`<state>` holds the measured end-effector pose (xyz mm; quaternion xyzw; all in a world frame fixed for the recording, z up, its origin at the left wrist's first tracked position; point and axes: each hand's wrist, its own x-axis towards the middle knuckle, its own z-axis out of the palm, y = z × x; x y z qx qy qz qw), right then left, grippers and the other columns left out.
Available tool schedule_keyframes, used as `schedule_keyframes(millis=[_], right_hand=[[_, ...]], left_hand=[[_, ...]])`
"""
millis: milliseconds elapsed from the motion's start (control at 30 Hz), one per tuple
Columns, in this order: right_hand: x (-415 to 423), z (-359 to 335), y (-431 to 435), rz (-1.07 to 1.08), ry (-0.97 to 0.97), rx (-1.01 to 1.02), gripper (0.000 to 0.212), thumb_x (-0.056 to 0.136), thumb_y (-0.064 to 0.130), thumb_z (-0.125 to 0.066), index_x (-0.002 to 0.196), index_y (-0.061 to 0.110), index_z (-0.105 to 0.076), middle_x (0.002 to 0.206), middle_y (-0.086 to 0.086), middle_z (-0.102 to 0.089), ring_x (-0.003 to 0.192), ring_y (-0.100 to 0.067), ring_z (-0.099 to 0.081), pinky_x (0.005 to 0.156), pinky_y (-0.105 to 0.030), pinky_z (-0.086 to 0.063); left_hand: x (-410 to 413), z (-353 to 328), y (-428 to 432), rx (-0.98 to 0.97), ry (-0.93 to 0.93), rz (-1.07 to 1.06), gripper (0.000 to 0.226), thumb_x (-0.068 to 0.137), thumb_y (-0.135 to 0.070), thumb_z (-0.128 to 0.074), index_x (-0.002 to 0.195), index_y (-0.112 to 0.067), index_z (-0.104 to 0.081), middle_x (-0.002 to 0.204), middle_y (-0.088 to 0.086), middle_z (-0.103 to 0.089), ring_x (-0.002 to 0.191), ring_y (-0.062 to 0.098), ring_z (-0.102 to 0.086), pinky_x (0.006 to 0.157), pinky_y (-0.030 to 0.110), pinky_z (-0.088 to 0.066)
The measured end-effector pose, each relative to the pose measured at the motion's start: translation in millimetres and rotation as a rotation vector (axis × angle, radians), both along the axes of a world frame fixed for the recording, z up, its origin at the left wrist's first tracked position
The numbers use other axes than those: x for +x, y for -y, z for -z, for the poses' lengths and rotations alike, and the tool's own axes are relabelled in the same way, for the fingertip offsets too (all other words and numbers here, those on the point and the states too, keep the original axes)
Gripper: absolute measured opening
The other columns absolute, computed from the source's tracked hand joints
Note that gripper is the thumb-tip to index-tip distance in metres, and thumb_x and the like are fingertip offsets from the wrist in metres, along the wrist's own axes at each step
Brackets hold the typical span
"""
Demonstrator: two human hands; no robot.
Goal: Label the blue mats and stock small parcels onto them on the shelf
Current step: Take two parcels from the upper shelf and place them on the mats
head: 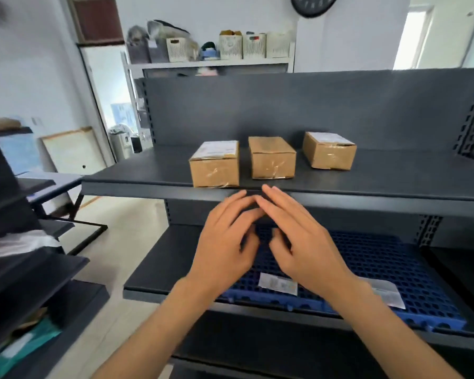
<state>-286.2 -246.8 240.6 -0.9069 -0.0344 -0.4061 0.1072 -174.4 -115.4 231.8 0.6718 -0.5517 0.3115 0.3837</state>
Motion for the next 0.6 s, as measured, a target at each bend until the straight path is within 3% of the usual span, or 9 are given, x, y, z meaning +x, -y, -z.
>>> schedule_keyframes(millis=[100,167,300,400,500,600], right_hand=[[27.7,-37.5,-5.8,0.058,0.089,-0.035,0.057,0.09,0.007,-0.054,0.145,0.015,-0.043,0.155,-0.003,-0.035,0.146,-0.016,-0.026,0.115,-0.03,-0.03],[47.9,-56.8,-1.1,0.174,0.078,-0.086,0.061,0.091,0.014,-0.056,0.149,0.019,-0.035,0.158,-0.005,-0.028,0.149,-0.023,-0.016,0.116,-0.042,-0.029],[81.4,-77.4,16.1,0.499,-0.148,-0.119,0.078,0.092,0.048,-0.054,0.155,0.028,-0.012,0.163,-0.011,-0.005,0.149,-0.037,0.007,0.116,-0.063,-0.013],[91.6,-74.6,18.5,0.537,-0.309,0.01,0.075,0.09,0.054,-0.055,0.152,0.027,-0.022,0.161,-0.012,-0.014,0.148,-0.037,-0.003,0.112,-0.058,-0.028],[87.8,-69.4,5.6,0.563,-0.212,-0.044,0.058,0.088,0.04,-0.061,0.14,0.023,-0.042,0.148,-0.006,-0.037,0.138,-0.032,-0.027,0.092,-0.052,-0.05],[74.0,-65.1,-20.3,0.613,-0.048,-0.056,0.047,0.086,0.034,-0.061,0.131,0.024,-0.052,0.136,0.002,-0.05,0.132,-0.024,-0.037,0.075,-0.045,-0.056]], left_hand=[[28.9,-35.6,-17.2,-0.094,0.101,-0.1,0.041,0.08,-0.003,-0.058,0.12,-0.008,-0.063,0.137,0.011,-0.052,0.132,0.028,-0.044,0.108,0.042,-0.036],[46.5,-55.5,-18.0,-0.07,0.129,-0.197,0.05,0.08,-0.012,-0.058,0.129,-0.01,-0.055,0.145,0.013,-0.044,0.137,0.03,-0.036,0.111,0.041,-0.032],[83.0,-84.5,-8.4,0.237,0.177,-0.321,0.077,0.078,-0.046,-0.062,0.146,-0.024,-0.035,0.159,0.011,-0.018,0.148,0.03,-0.007,0.118,0.051,-0.015],[97.1,-93.9,-3.6,0.464,0.04,-0.263,0.079,0.076,-0.056,-0.065,0.145,-0.032,-0.035,0.159,-0.002,-0.022,0.147,0.024,-0.009,0.114,0.056,-0.023],[92.6,-90.3,-6.8,0.442,-0.018,-0.189,0.072,0.08,-0.047,-0.068,0.143,-0.036,-0.036,0.153,-0.013,-0.033,0.142,0.014,-0.021,0.1,0.05,-0.044],[81.0,-77.2,-22.6,0.371,0.021,-0.148,0.071,0.082,-0.04,-0.07,0.144,-0.036,-0.035,0.154,-0.015,-0.03,0.144,0.013,-0.018,0.093,0.05,-0.049]])
